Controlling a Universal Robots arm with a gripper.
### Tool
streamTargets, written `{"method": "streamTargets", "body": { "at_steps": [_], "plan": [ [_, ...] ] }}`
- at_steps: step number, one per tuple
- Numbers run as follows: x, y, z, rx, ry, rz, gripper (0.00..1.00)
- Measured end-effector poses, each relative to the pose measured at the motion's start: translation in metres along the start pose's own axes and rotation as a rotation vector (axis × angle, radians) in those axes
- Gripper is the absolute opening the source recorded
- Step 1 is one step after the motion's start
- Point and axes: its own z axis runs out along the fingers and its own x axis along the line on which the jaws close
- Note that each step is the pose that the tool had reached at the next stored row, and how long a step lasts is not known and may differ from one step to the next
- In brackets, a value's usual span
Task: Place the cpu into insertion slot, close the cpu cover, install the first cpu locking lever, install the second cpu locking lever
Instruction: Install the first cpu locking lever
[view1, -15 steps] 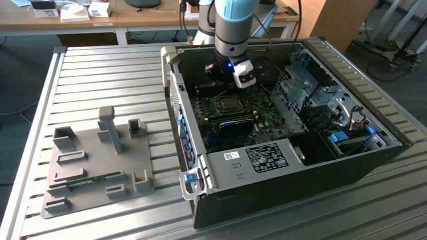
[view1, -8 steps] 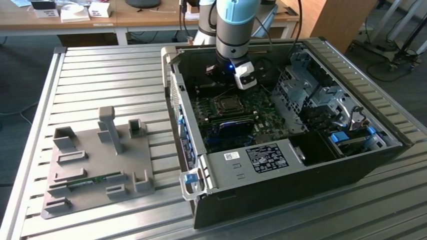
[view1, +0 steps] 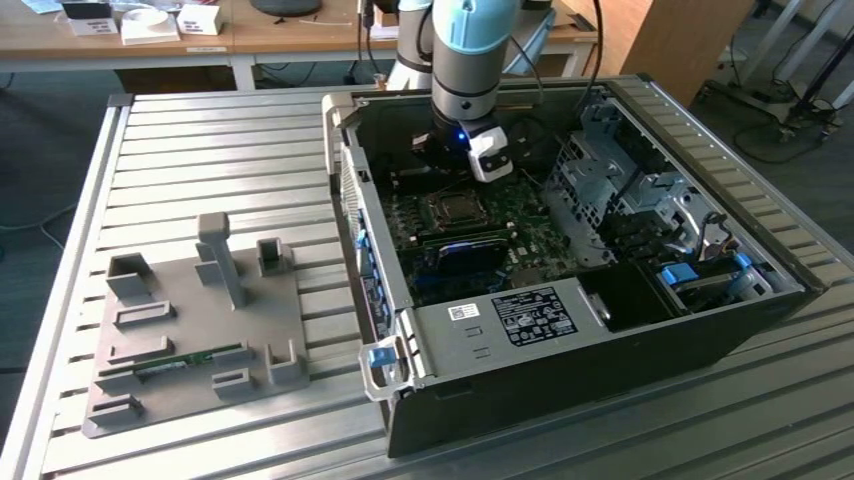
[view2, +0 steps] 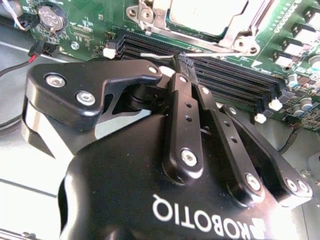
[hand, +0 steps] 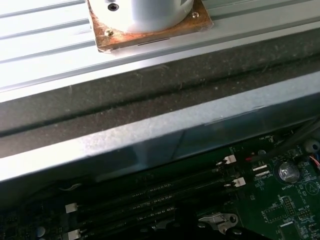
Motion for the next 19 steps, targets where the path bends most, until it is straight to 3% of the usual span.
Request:
{"method": "streamTargets", "body": {
  "at_steps": [19],
  "plan": [
    [-0.0011, 0.0019, 0.0043, 0.0011, -0.0004, 0.000, 0.11]
  ]
}}
